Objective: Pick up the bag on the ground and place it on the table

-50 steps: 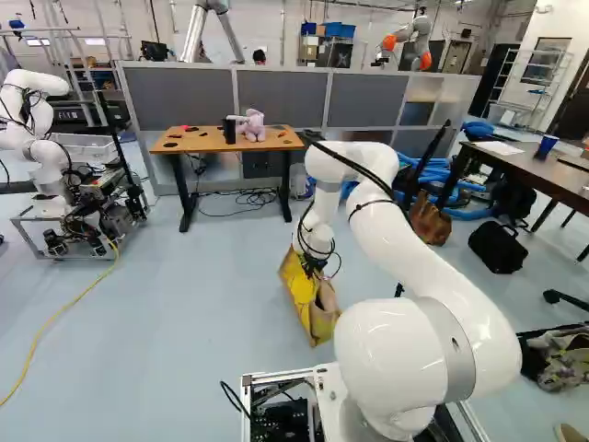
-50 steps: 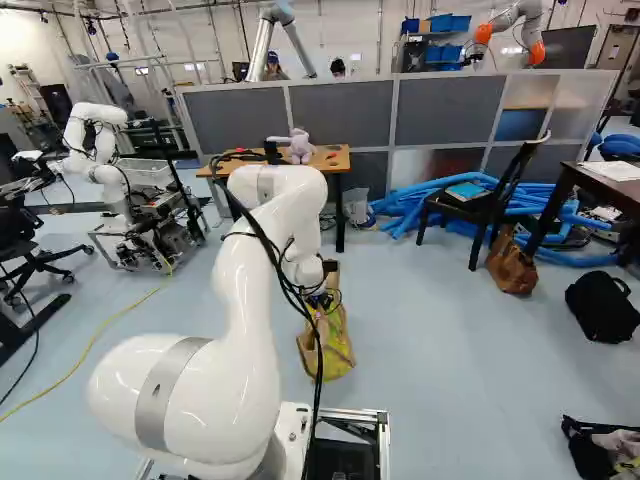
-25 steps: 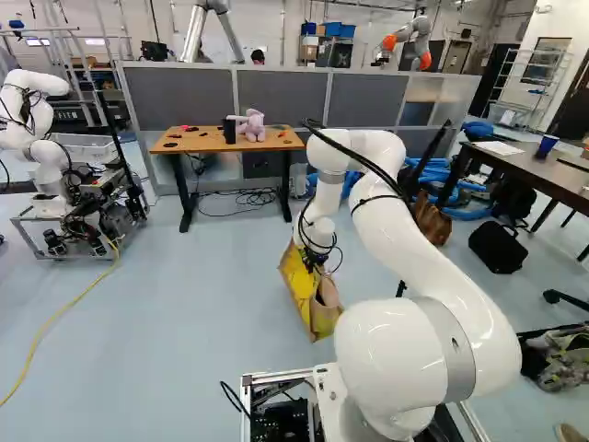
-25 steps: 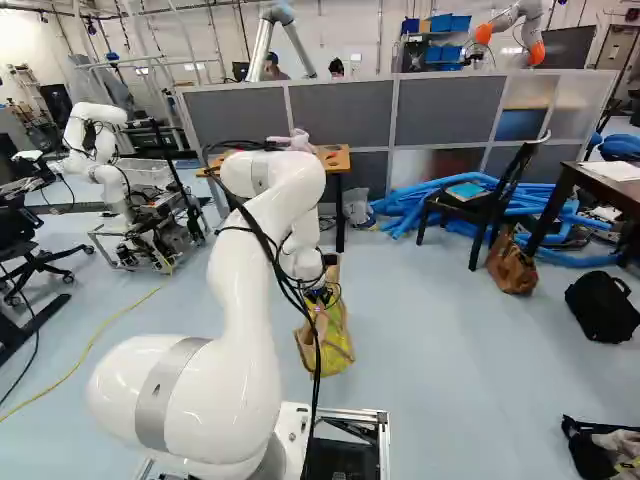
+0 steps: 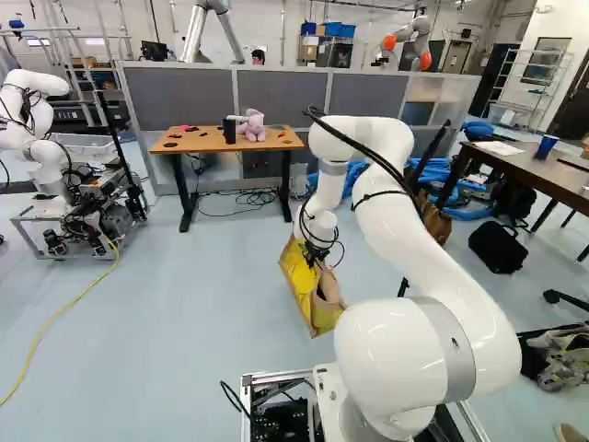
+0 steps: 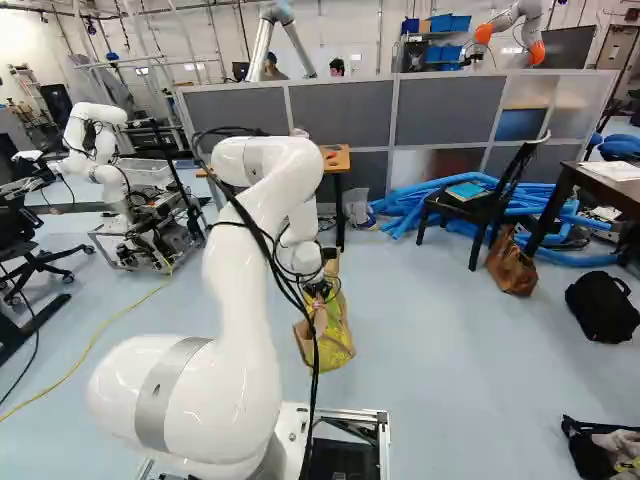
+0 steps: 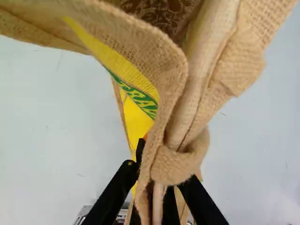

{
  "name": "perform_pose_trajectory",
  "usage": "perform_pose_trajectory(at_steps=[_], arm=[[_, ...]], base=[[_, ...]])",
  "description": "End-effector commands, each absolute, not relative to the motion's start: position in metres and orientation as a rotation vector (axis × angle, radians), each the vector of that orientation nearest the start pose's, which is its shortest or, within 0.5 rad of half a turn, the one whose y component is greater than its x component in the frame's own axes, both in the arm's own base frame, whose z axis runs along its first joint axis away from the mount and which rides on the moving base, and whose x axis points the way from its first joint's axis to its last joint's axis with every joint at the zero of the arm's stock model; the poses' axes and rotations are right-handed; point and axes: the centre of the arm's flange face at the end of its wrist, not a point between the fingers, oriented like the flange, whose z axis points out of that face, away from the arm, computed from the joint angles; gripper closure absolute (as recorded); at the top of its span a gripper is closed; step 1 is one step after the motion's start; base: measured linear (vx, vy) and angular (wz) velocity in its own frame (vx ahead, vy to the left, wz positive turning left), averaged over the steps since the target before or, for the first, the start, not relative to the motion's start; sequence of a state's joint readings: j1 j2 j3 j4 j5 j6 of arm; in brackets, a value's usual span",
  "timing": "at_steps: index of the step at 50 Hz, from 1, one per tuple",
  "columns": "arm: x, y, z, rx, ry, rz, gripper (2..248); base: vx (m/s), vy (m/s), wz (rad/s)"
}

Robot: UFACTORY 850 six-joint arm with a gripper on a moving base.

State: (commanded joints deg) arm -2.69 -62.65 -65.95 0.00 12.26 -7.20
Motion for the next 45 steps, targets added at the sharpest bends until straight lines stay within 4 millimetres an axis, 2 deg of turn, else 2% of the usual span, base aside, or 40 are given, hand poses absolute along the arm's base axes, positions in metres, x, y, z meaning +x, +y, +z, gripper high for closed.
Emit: perform_pose_trajectory(at_steps=[45], arm=[[0.543,-0.025,0.103,-3.133,-0.126,-0.426,228]], base=[[0.0,0.0,0.0]])
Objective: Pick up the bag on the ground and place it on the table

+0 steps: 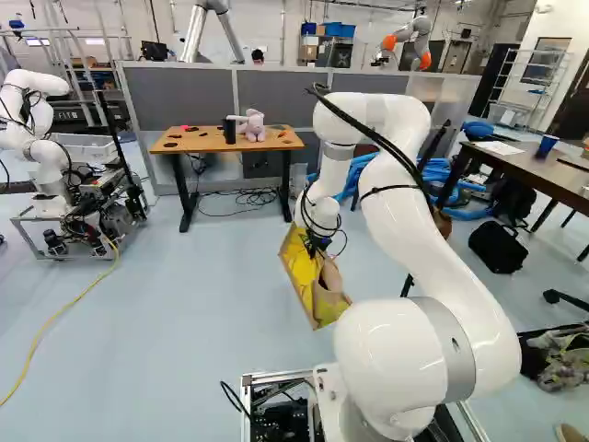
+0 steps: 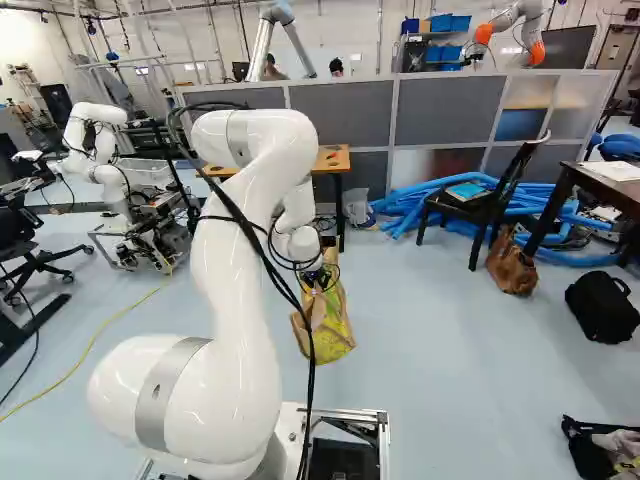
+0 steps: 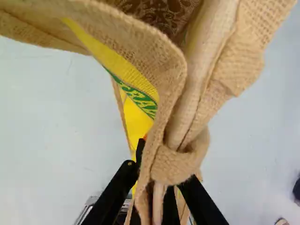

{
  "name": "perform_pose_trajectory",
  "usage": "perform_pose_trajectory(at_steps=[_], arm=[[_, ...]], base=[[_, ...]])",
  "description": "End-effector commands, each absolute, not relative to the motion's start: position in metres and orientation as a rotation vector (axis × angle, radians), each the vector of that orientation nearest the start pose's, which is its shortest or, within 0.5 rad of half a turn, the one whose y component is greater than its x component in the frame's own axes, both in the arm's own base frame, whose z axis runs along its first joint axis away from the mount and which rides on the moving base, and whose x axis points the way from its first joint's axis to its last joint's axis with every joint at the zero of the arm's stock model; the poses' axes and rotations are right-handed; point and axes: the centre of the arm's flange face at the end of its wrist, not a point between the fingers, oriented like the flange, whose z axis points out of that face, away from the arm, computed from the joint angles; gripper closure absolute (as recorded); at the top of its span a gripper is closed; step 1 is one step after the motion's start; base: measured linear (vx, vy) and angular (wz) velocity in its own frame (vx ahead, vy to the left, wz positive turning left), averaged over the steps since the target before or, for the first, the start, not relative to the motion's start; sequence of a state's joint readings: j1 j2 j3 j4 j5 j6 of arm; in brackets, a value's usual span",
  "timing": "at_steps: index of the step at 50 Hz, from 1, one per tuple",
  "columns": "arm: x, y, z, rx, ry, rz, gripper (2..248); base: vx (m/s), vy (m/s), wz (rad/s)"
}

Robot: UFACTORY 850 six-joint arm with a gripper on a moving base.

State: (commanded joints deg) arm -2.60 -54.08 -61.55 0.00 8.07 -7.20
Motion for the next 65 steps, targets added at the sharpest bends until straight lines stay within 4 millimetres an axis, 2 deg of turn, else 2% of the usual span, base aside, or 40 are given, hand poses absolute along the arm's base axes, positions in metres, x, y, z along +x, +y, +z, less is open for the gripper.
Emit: perform_pose_trajectory(at_steps=[65], arm=[[0.545,-0.023,0.192,-3.137,-0.132,-0.371,228]], base=[[0.0,0.0,0.0]])
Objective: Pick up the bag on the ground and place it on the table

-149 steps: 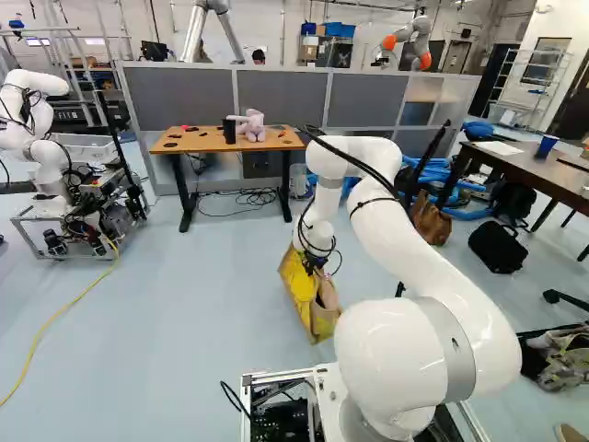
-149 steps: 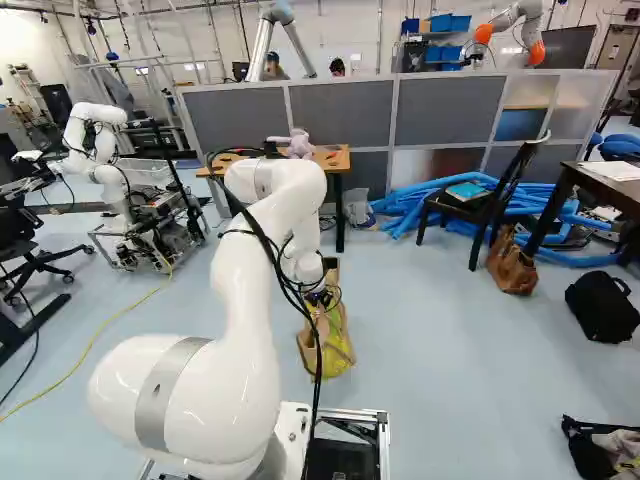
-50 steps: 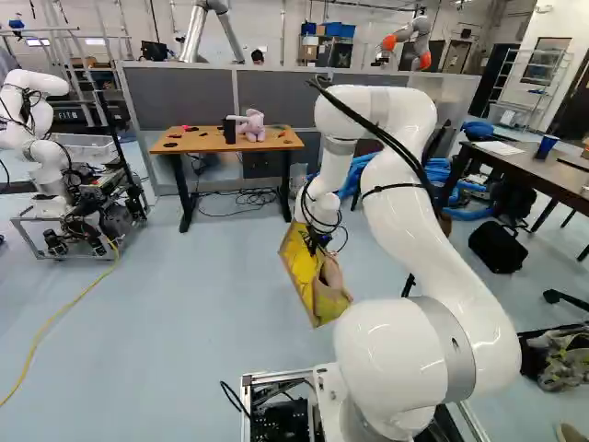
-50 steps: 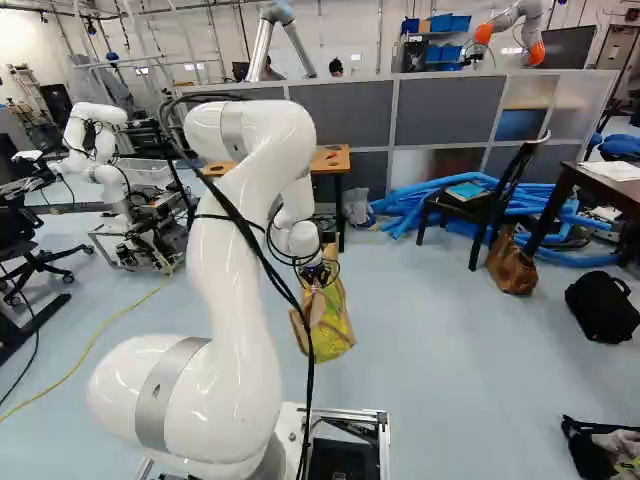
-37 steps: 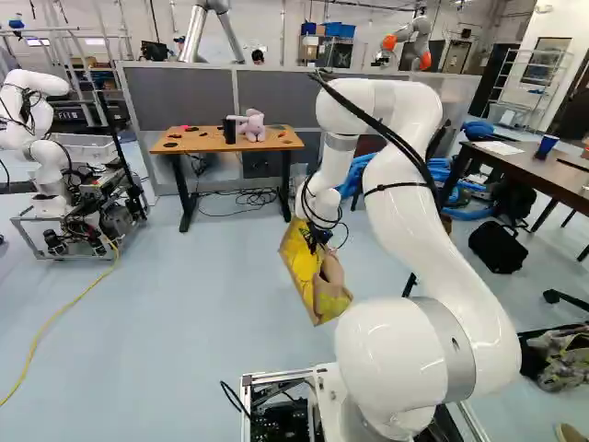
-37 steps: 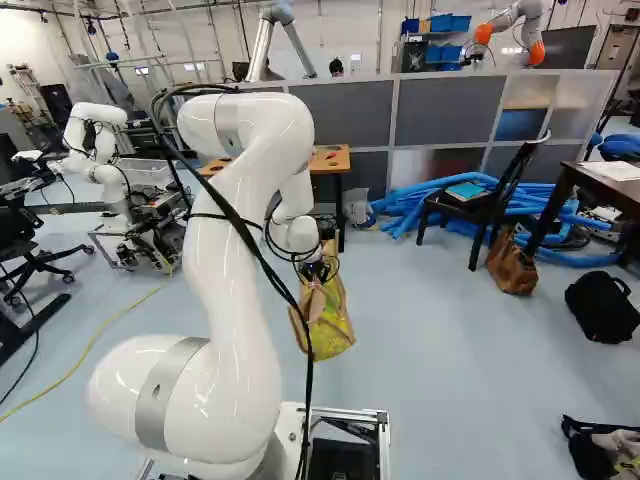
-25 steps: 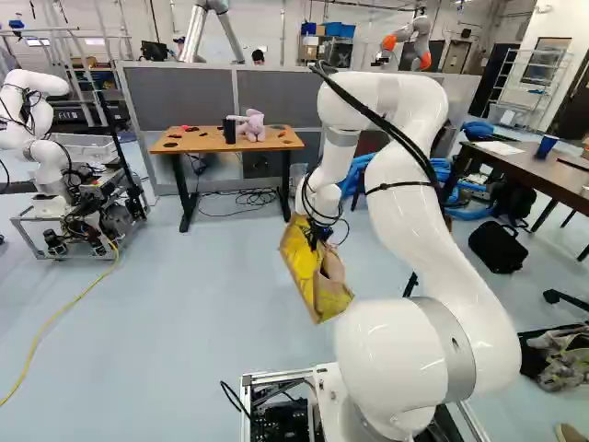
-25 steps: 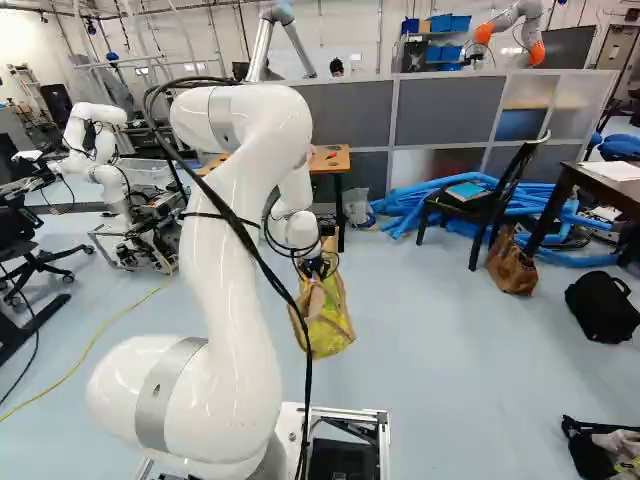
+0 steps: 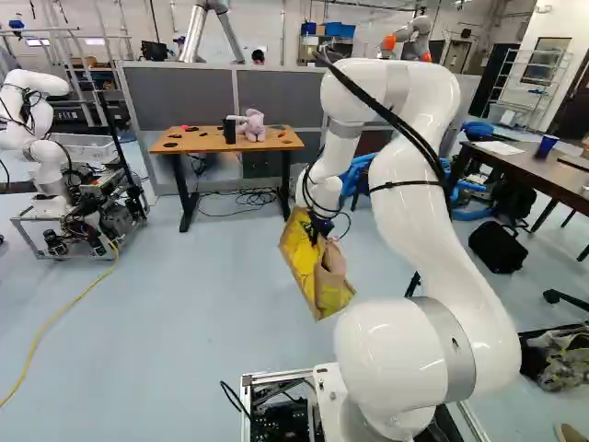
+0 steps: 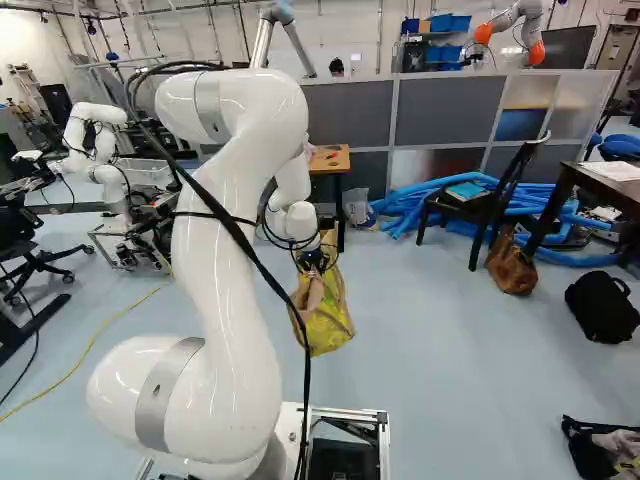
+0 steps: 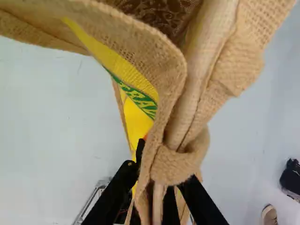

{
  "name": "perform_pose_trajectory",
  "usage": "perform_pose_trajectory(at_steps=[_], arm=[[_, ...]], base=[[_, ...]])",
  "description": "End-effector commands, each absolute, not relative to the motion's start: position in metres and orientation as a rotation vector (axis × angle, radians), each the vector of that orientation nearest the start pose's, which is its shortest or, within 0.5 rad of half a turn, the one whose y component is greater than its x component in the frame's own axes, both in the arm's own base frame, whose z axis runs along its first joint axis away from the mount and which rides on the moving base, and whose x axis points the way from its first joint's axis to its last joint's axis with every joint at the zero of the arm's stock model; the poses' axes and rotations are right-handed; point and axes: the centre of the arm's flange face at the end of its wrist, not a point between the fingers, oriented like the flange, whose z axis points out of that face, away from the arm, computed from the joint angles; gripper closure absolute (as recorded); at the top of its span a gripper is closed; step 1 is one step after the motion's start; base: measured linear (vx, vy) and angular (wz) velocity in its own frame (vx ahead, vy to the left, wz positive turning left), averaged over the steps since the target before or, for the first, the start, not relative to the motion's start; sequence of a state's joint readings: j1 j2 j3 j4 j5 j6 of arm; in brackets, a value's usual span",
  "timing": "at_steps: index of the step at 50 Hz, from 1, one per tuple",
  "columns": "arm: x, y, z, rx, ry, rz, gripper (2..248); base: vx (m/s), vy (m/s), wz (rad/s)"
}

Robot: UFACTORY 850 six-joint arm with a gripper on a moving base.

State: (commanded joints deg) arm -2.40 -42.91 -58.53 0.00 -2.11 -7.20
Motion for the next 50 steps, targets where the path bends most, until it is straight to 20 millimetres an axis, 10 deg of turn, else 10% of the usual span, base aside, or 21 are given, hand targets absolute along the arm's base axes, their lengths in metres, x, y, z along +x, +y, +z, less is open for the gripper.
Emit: perform_pose_trajectory(at_steps=[50], arm=[[0.544,-0.021,0.261,-3.138,-0.136,-0.346,228]], base=[[0.0,0.0,0.0]])
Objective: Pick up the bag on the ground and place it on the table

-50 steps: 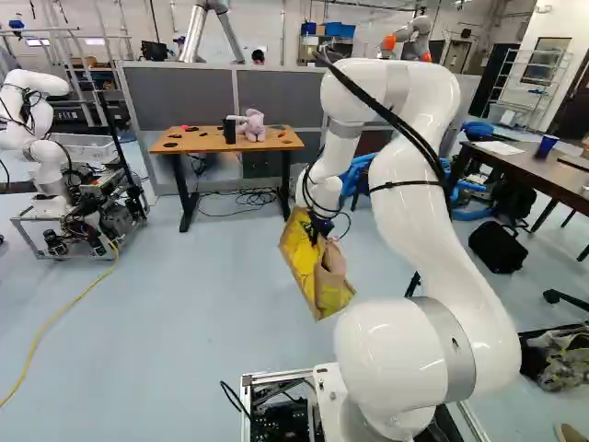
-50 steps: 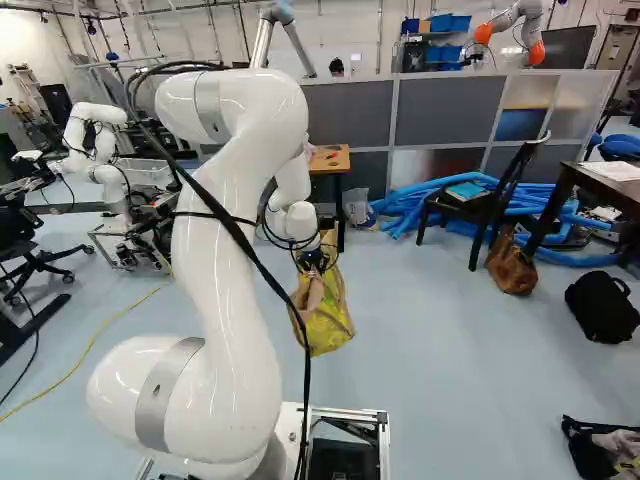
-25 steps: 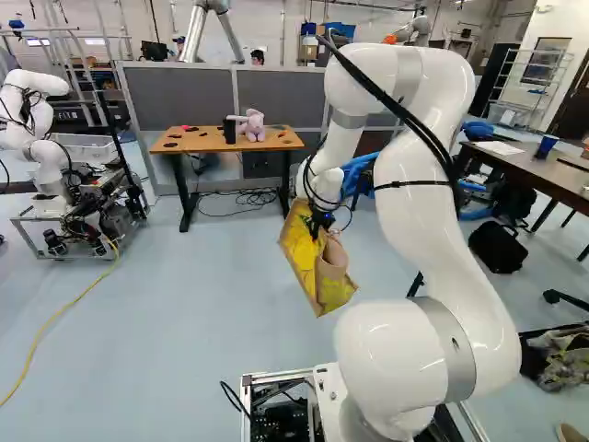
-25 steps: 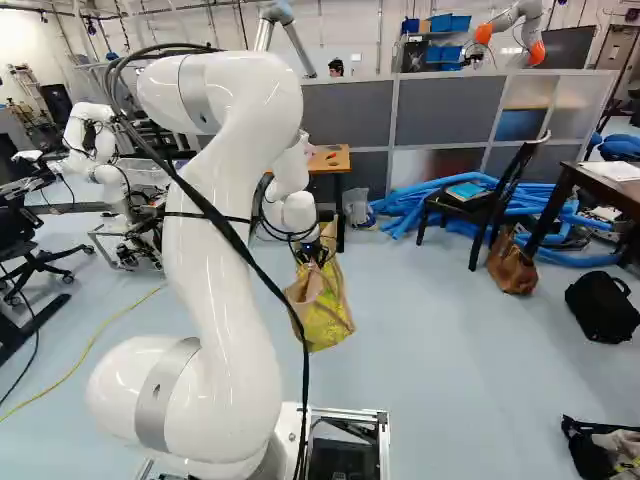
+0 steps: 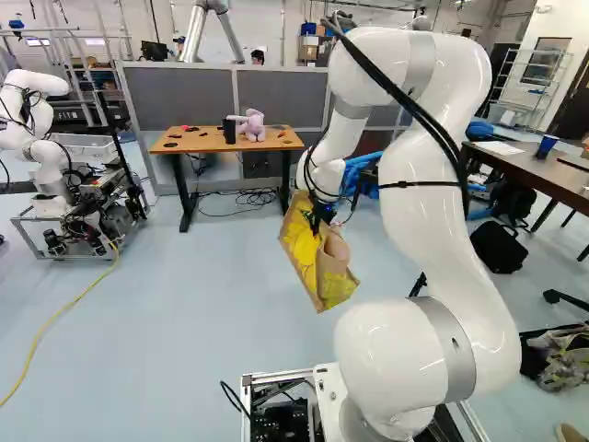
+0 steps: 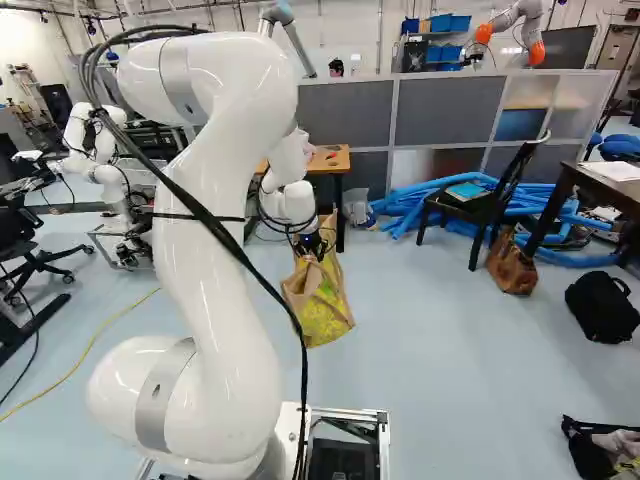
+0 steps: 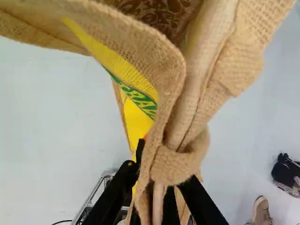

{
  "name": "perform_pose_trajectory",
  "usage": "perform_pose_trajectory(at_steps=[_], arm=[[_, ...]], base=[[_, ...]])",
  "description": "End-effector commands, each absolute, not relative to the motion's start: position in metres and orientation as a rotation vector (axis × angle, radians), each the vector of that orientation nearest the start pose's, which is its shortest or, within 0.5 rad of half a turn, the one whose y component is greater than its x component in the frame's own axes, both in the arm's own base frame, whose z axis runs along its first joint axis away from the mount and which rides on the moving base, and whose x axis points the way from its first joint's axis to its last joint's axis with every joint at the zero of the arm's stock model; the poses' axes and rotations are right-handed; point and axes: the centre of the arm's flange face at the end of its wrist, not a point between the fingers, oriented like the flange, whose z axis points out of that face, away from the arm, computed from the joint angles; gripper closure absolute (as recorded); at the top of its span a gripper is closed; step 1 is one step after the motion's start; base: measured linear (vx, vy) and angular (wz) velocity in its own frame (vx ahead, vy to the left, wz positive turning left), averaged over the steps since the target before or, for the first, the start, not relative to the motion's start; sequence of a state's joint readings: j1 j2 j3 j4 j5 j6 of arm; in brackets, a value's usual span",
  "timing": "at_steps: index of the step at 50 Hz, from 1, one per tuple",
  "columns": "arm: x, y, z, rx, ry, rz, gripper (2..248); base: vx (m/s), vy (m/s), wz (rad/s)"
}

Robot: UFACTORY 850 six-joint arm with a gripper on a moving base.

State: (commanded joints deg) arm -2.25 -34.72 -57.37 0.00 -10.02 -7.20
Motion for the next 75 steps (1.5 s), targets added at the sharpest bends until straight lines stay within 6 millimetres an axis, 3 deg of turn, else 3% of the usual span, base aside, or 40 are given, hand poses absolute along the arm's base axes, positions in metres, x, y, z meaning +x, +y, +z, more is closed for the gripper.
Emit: perform_pose_trajectory(at_steps=[75], arm=[[0.537,-0.019,0.365,-3.138,-0.141,-0.336,228]], base=[[0.0,0.0,0.0]])
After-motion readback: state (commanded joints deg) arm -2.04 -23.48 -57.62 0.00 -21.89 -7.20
